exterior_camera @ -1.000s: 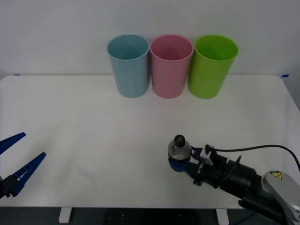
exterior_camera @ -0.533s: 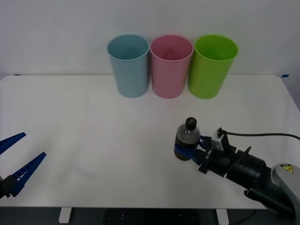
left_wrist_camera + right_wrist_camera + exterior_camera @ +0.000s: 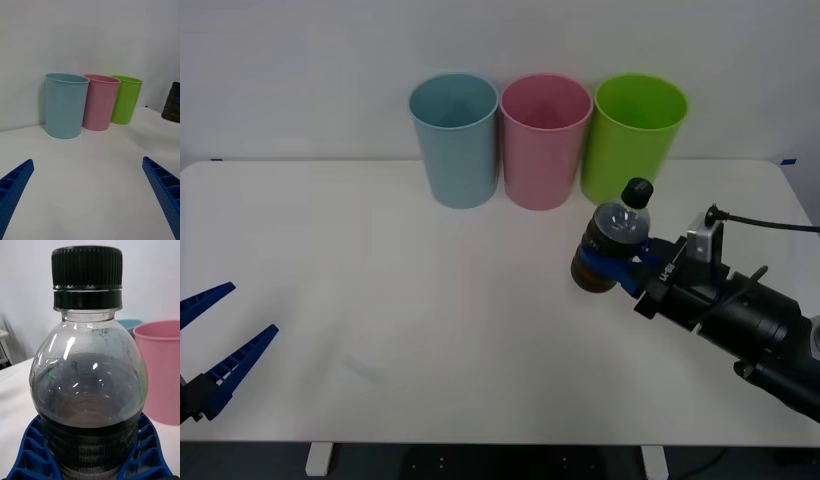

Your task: Grasp the object on the table and drop it into the matching bin: aluminum can to the light blue bin, PET bottle to the pink bin.

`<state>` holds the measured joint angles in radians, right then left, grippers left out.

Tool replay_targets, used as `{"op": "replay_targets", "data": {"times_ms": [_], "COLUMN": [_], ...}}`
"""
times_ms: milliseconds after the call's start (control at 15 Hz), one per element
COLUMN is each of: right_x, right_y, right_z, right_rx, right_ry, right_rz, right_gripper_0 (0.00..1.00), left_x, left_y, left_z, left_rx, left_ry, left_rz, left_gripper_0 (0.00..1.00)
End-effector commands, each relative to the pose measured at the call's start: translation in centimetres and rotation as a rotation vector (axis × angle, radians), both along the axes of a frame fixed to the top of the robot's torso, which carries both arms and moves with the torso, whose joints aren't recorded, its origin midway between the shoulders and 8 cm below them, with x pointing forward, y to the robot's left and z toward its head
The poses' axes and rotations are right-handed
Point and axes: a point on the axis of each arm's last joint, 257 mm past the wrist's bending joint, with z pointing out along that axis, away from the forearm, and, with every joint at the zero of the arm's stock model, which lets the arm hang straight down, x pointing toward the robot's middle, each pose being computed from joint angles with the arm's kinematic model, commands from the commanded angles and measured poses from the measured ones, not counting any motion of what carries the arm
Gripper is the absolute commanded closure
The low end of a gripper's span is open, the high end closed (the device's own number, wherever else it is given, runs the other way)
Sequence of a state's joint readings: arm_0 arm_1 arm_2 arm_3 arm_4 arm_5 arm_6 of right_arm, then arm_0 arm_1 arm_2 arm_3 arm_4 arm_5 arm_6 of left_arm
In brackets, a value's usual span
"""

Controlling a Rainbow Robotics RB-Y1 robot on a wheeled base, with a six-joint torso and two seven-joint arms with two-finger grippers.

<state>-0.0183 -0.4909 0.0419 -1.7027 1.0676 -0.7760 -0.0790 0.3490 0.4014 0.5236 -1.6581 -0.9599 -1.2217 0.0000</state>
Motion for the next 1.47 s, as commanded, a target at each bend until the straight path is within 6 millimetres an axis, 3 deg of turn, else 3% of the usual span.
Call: {"op": "replay_targets", "data": {"times_ms": [67,333,667,1067,1467], "right_x": [0.0,0.6,3.0,7.6,13.3], "right_y": [-0.5,-1.3,-1.6,-1.2,1.1], "right_z": [3.9,8.9,13.8,17.1,18.0], "right_rx": [0.061,0.125,0.129,0.108,0.081], "right_ry": [-0.004,-0.015,-0.051,-0.049,-0.05], "right_rz": [-0.009,-0.018,-0.031,-0.056,-0.073], "right_gripper_0": [1.0,1.0,1.0,1.0,1.0], "left_x": [0.0,0.0,0.0,0.0,0.0], "left_y": [0.0,0.0,0.0,0.0,0.0], "left_z": [0.0,0.0,0.0,0.0,0.0], "left_rx": [0.0,0.0,0.0,0.0,0.0], "left_ry": [0.0,0.0,0.0,0.0,0.0], "left_rz": [0.0,0.0,0.0,0.0,0.0], "left_gripper_0": [0.0,0.0,0.0,0.0,0.0]}}
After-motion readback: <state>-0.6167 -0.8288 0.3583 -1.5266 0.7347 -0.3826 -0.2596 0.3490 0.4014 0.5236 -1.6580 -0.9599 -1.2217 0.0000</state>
